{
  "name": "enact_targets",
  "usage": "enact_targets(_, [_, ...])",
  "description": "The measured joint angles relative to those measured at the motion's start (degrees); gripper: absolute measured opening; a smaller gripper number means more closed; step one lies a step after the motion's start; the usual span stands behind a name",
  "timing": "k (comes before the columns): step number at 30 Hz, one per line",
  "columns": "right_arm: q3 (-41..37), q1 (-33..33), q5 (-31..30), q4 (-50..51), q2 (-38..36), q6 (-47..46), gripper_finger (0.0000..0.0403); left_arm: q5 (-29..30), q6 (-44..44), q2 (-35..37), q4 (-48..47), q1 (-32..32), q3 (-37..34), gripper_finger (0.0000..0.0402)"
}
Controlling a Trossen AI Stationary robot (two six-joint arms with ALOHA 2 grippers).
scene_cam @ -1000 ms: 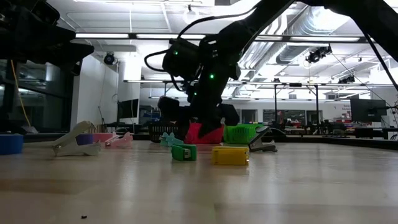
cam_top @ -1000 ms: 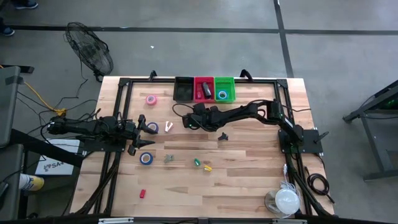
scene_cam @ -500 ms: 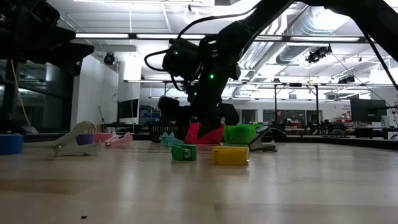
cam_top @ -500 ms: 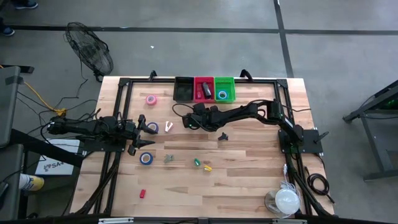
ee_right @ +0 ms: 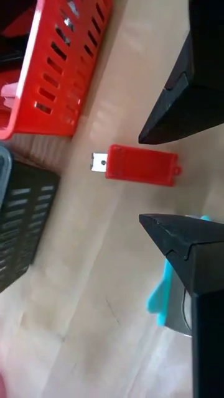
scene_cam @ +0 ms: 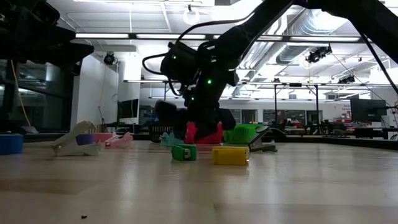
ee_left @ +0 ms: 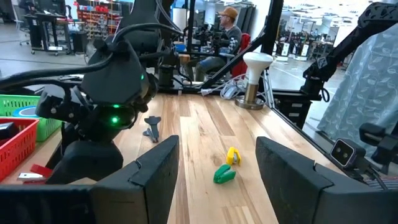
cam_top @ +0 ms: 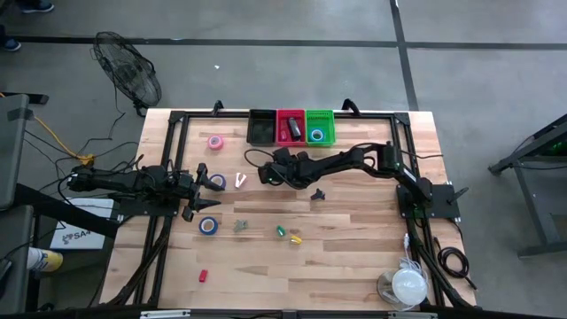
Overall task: Pick and place Stapler, Stapler remover, tape
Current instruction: Put the top small red stapler into the red bin
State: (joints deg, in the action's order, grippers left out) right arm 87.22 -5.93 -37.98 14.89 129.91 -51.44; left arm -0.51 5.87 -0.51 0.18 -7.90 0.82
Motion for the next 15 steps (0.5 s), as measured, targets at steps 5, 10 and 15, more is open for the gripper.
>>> enact_targets(5, [0.0, -0.1, -0.3, -0.7, 0.6, 0.0, 0.0184, 0.0, 0.0, 0.0, 0.0, 0.0, 0.0, 0.0211])
enact_targets(10, [0.0, -0.1, 0.3, -0.9, 0.6, 0.9, 0.0167, 0.0, 0.0, 0.0, 0.0, 0.0, 0.0, 0.0211])
enact_targets(15, [0.0, -0.6, 1.6, -0.4, 0.6, 1.4, 0.0140, 0.0, 0.0, 0.0, 0.0, 0.0, 0.0, 0.0211])
